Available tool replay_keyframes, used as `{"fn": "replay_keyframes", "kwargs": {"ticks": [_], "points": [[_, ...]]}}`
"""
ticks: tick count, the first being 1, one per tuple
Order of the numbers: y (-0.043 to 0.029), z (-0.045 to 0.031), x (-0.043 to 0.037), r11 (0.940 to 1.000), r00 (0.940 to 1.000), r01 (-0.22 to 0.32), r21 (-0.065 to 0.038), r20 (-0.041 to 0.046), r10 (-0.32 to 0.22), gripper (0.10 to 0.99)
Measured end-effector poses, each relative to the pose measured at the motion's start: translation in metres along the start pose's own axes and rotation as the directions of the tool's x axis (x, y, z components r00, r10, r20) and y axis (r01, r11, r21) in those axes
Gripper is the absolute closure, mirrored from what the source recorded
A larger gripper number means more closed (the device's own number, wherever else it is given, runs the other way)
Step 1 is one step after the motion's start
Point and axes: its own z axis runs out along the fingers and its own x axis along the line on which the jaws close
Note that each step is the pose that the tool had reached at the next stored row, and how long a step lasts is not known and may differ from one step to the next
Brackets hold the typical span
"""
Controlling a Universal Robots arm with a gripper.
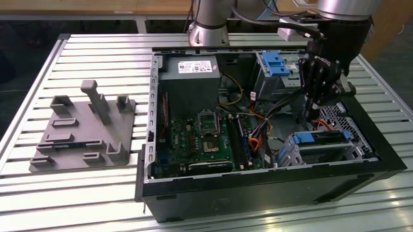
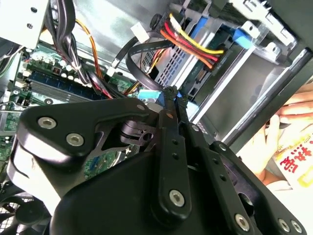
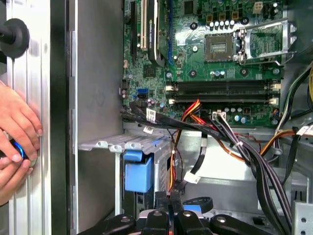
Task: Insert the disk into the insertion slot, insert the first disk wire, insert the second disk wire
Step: 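Insert the second disk wire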
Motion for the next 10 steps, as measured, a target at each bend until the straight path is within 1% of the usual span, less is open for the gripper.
{"fn": "replay_keyframes", "kwargs": {"ticks": [3, 4, 5, 6, 8, 9, 10], "points": [[-0.0127, 0.0005, 0.0001, 1.0000, 1.0000, 0.002, -0.007, 0.0014, -0.002, 0.945], [-0.0160, 0.0006, 0.0001, 0.9999, 1.0000, 0.002, -0.010, 0.0035, -0.002, 0.945], [-0.0181, 0.0008, 0.0001, 0.9999, 0.9999, 0.003, -0.012, 0.0096, -0.003, 0.945], [-0.0189, 0.0008, 0.0000, 0.9999, 0.9997, 0.003, -0.013, 0.0227, -0.002, 0.945], [-0.0191, 0.0008, 0.0001, 0.9999, 0.9983, 0.001, -0.013, 0.0581, 0.000, 0.945], [-0.0191, 0.0008, 0.0002, 0.9999, 0.9974, 0.000, -0.013, 0.0725, 0.001, 0.945], [-0.0191, 0.0006, 0.0003, 0.9999, 0.9966, -0.002, -0.013, 0.0825, 0.003, 0.945]]}}
